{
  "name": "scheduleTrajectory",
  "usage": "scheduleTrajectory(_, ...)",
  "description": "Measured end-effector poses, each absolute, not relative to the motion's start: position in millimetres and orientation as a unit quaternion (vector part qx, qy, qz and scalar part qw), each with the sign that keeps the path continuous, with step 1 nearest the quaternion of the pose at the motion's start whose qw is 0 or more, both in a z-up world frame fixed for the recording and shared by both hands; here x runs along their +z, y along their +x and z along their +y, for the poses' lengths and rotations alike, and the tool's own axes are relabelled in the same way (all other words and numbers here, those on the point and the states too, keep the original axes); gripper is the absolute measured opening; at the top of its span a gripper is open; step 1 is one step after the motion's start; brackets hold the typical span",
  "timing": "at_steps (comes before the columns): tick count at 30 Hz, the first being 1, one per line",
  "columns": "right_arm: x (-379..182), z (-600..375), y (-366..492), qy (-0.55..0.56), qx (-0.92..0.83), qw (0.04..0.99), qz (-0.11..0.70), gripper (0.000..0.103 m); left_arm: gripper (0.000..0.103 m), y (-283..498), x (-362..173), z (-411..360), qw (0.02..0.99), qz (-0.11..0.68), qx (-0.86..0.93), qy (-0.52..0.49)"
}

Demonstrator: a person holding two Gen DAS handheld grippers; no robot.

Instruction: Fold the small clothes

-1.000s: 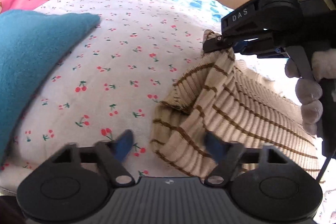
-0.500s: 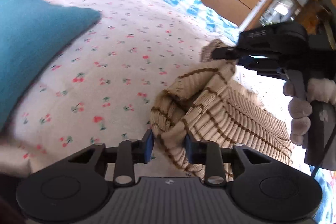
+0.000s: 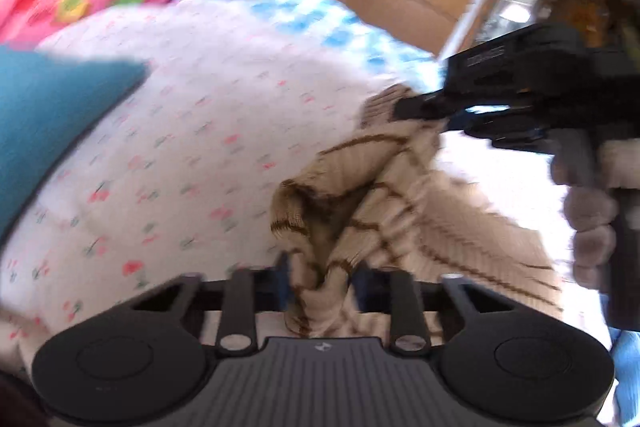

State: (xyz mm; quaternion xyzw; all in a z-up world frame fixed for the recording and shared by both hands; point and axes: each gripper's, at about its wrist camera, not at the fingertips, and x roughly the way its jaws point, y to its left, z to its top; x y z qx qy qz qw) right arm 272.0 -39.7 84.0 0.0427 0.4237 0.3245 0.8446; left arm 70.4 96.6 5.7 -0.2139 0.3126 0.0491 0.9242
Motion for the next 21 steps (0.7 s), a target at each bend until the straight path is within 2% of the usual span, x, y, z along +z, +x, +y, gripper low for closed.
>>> scheduleTrajectory(6, 92.4, -113.8, 276.7, 0.109, 0.304, 0.854, 0.407, 0.012, 0.023, 80.4, 46.6, 34.3, 0.948, 0.277, -0.057, -0.148)
scheduleTrajectory(10, 86.5, -184.5, 279.3, 0.165, 0.270, 0.862, 0.396, 0.012, 0.023, 91.8, 55.1, -21.1, 0.946, 0.272, -0.139, -0.108)
scheduleTrajectory(16, 33.9, -269.6, 291.8, 0.240, 0.204, 0.846, 0.429, 0.012, 0.023, 122.4, 15.6, -97.6, 0.914, 0.343, -0.210, -0.055)
scheduleTrajectory(21, -6.6, -306.4, 284.6, 0.292, 0.192, 0.826, 0.443, 0.013, 0.023, 129.8, -5.9, -115.6, 0.901, 0.378, -0.210, -0.022)
